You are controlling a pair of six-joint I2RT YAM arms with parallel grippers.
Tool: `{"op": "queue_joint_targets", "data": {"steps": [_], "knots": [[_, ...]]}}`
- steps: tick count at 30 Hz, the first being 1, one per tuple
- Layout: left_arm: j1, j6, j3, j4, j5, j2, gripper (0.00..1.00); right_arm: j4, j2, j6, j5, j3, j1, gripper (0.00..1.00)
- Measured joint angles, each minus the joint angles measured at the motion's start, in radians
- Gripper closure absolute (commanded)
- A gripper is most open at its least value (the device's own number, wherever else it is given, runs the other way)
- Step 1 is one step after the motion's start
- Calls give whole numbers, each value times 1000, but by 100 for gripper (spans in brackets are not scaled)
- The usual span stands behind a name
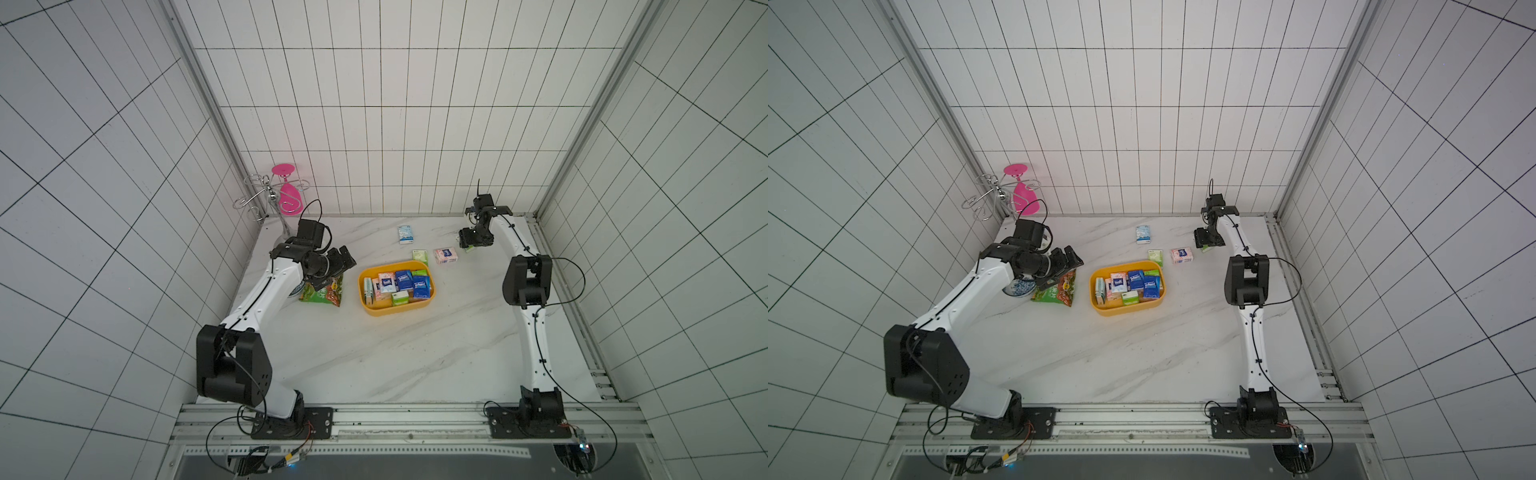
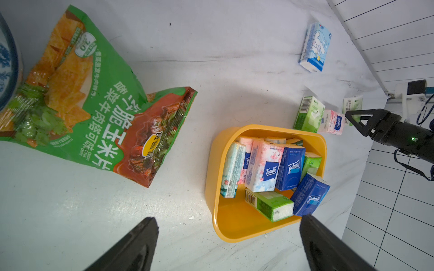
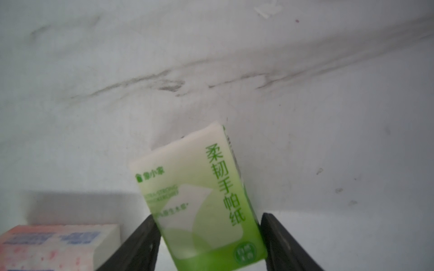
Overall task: Put the pocket tissues into the storage box
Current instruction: Pick up the pocket tissues from the center of the board.
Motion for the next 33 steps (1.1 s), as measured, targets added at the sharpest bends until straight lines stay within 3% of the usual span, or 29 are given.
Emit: {"op": "queue_joint_targets", "data": {"steps": [5, 17, 25, 33], "knots": [[11, 0, -23, -10, 0, -32, 3, 0, 0, -9, 14, 0, 11, 54], [59, 7, -64, -5, 19, -61, 3, -11, -45, 51, 14, -23, 12, 58], [64, 8, -119, 57, 54, -62, 3, -18, -310, 212, -45, -193, 35, 61], [66, 12, -190, 115, 74, -95, 3, 64, -611, 383, -116, -494, 218, 61]]}}
